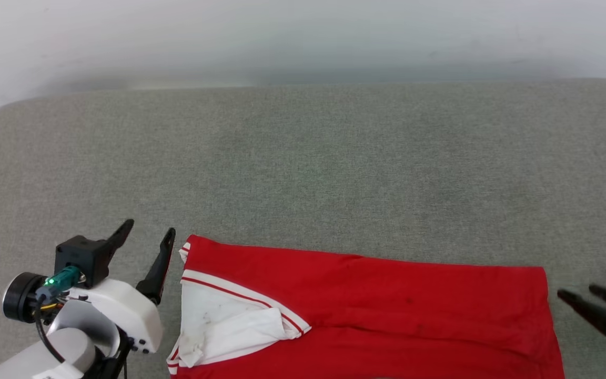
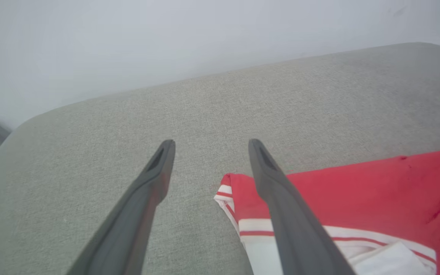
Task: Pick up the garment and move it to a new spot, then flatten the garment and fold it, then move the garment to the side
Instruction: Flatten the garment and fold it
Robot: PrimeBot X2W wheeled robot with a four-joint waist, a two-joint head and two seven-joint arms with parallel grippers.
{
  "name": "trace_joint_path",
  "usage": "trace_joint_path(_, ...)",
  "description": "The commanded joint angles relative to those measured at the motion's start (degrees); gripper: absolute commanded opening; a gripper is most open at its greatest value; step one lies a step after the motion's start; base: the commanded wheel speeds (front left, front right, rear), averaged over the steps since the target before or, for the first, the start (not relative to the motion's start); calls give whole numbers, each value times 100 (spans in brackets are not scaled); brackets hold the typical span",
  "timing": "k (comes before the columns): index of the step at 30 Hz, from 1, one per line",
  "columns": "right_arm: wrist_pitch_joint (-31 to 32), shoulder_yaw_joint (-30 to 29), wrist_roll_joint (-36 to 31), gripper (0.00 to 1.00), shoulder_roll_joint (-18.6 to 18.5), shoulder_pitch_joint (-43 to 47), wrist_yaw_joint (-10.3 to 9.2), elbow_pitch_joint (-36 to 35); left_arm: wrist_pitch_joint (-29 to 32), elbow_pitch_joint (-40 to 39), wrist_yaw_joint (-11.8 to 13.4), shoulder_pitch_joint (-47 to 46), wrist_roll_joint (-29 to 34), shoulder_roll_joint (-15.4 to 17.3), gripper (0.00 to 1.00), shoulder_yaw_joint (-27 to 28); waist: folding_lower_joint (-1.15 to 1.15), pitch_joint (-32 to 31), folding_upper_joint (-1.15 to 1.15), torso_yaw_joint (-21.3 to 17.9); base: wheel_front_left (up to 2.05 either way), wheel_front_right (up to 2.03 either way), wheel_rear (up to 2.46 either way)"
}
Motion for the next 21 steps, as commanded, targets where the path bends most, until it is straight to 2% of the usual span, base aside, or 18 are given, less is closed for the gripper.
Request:
trace_joint_path(1,64,-58,99,100,84,164,-2,48,-82,61,99,88,109,-107,100,95,0,54,0,50,0,0,0)
trace_joint_path(5,199,-205,366,100,332,416,-2,229,-172,215,298,215,478,-507,100,489,0,165,0,137,0,0,0)
trace_joint_path(9,300,-225,474,100,562,528,-2,370,-180,263,340,436,1113,-924,100,1069,0,289,0,224,0,0,0)
trace_joint_path(14,522,-147,741,100,933,618,-2,568,-181,281,231,790,1862,-1429,100,1847,0,408,0,328,0,0,0)
trace_joint_path(21,772,62,1159,100,1322,659,-1,441,-176,241,-90,1344,2790,-2223,100,2921,0,480,0,434,0,0,0)
